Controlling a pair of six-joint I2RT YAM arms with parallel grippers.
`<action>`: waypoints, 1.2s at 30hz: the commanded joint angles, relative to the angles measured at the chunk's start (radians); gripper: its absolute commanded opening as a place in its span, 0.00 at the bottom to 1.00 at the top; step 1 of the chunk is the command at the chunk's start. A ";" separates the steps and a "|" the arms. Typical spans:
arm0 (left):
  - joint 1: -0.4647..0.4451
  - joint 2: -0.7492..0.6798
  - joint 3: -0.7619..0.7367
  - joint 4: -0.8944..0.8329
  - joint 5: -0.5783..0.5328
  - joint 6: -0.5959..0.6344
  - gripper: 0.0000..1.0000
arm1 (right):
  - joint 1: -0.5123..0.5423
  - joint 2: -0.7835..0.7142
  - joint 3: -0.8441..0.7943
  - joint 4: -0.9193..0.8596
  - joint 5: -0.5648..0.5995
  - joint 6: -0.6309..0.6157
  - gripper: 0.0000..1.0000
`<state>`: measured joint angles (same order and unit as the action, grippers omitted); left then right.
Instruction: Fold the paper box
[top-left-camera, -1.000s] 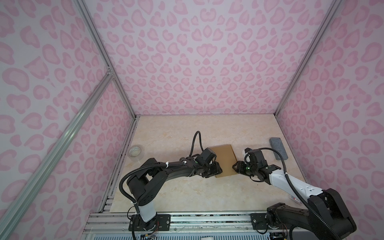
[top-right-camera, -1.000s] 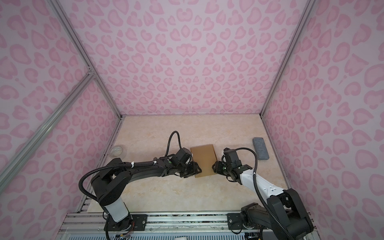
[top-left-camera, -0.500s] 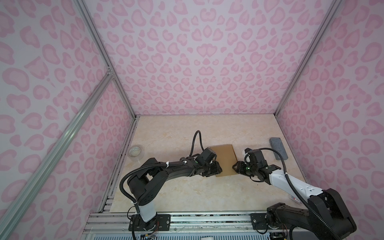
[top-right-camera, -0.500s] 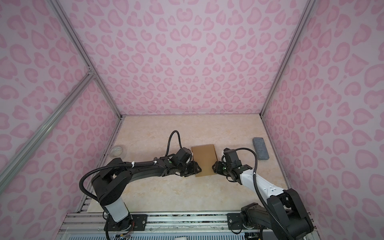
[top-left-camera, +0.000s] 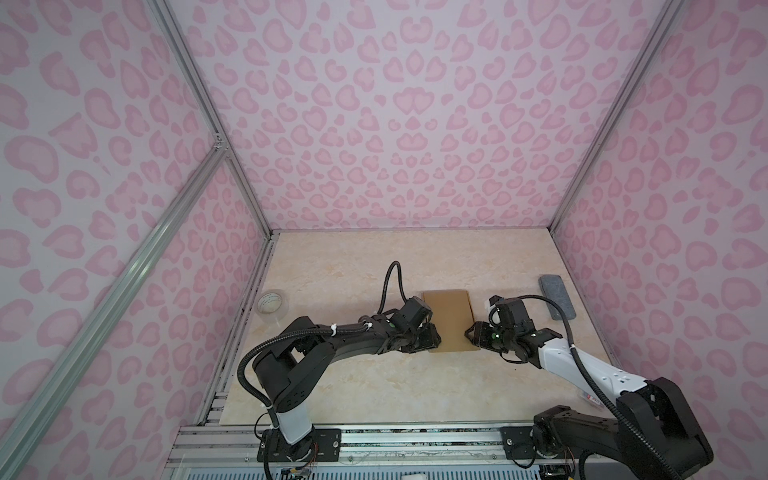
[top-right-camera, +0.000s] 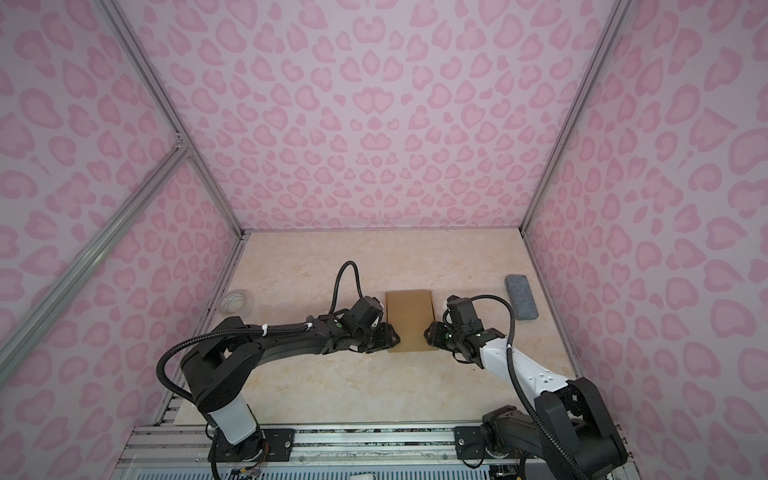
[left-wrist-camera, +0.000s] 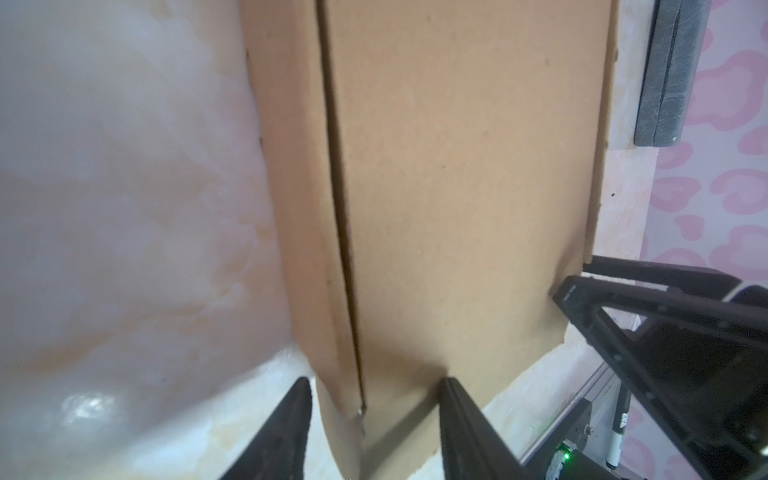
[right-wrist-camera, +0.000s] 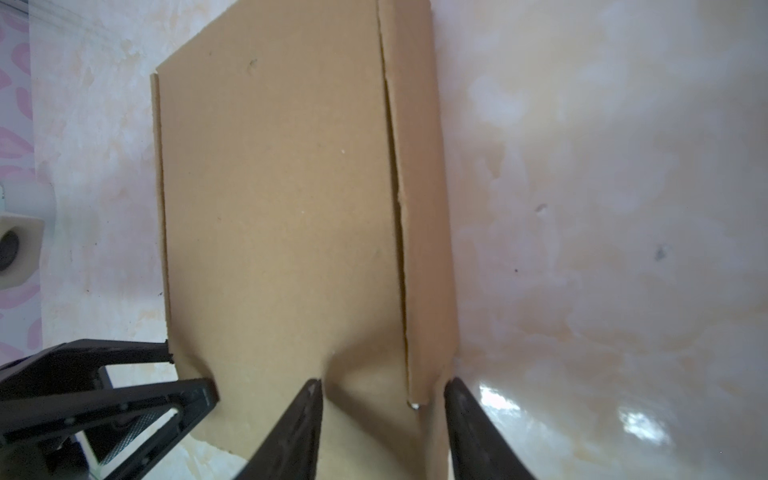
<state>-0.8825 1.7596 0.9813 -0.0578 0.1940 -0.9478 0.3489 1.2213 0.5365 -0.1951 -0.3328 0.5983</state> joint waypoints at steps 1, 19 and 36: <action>0.003 -0.006 -0.001 -0.022 -0.018 0.010 0.52 | 0.000 -0.002 0.006 -0.021 0.020 -0.009 0.50; 0.006 -0.029 0.004 -0.046 -0.033 0.020 0.56 | 0.003 -0.003 -0.001 -0.017 0.009 0.000 0.50; 0.010 -0.064 0.006 -0.075 -0.063 0.036 0.59 | 0.003 -0.017 0.025 -0.051 0.023 -0.010 0.50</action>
<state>-0.8722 1.7103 0.9813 -0.1257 0.1497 -0.9222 0.3515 1.2079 0.5552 -0.2306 -0.3302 0.5945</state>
